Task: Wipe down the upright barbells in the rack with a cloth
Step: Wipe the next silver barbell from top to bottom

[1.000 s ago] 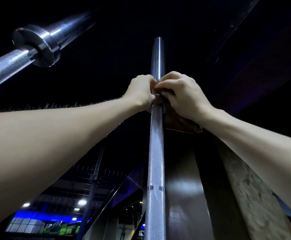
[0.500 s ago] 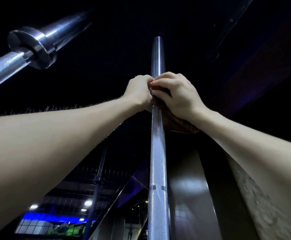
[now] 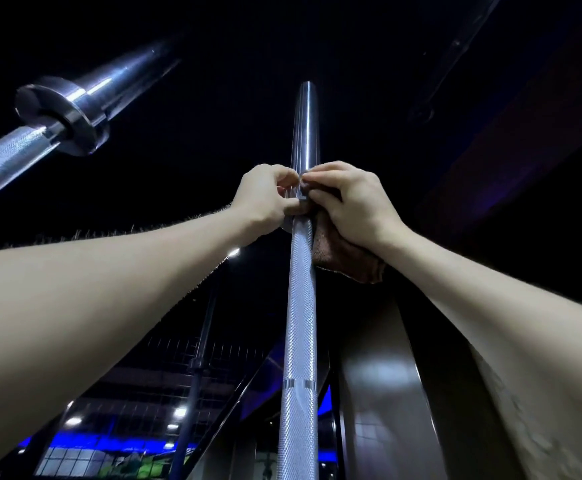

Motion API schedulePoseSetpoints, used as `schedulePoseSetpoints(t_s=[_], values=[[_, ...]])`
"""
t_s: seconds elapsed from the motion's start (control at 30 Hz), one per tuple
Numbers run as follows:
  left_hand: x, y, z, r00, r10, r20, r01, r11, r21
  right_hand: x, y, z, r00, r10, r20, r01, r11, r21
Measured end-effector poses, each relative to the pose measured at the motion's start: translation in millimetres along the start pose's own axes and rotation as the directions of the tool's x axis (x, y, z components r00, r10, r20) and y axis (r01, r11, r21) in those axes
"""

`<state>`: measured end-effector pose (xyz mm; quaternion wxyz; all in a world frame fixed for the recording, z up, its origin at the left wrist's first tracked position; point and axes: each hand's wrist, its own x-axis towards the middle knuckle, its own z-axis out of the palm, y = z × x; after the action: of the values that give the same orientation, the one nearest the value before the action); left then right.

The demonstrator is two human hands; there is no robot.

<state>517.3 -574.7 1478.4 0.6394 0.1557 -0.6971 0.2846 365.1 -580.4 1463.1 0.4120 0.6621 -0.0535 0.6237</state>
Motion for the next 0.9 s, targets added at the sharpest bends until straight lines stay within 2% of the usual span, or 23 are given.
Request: schedulePoseSetpoints(t_s=[0.17, 0.27, 0.33, 0.4, 0.5, 0.57, 0.63, 0.7, 0.83, 0.9], values=[[1, -4, 1, 0.999, -0.008, -0.032, 0.006, 0.999, -0.036, -25, 24, 4, 0.976, 0.208, -0.061, -0.199, 0.973, 0.119], [0, -5, 2, 1.0, -0.011, -0.014, 0.01, 0.997, -0.081, -24, 20, 8, 0.982, 0.141, -0.129, -0.128, 0.986, 0.105], [1, -7, 2, 1.0, -0.02, -0.02, 0.017, 0.992, -0.123, -15, 12, 8, 0.991, 0.038, -0.125, -0.028, 0.996, 0.079], [2, -9, 2, 1.0, -0.016, -0.021, 0.013, 0.991, -0.133, -10, 12, 10, 0.992, 0.002, -0.124, 0.007, 0.997, 0.07], [-1, -12, 2, 1.0, 0.011, 0.008, -0.01, 0.983, -0.184, -13, 20, 14, 0.981, 0.135, -0.139, -0.103, 0.97, 0.22], [-3, -15, 3, 1.0, 0.004, -0.001, -0.004, 0.979, -0.203, -16, 26, 17, 0.966, 0.238, -0.098, -0.196, 0.928, 0.316], [-4, -18, 3, 1.0, -0.009, -0.016, 0.005, 0.978, -0.206, -17, 26, 18, 0.957, 0.286, -0.045, -0.255, 0.908, 0.332], [-6, -18, 4, 1.0, -0.023, -0.016, 0.019, 0.979, -0.202, -17, 20, 16, 0.967, 0.255, -0.03, -0.239, 0.936, 0.258], [-11, -12, 1, 0.999, 0.007, 0.036, -0.002, 0.989, -0.147, -14, 1, 12, 0.999, 0.009, 0.046, -0.014, 0.995, 0.102], [-8, -10, -1, 0.998, 0.024, 0.052, -0.017, 0.991, -0.132, -17, 0, 14, 0.999, -0.019, 0.034, 0.017, 0.997, 0.073]])
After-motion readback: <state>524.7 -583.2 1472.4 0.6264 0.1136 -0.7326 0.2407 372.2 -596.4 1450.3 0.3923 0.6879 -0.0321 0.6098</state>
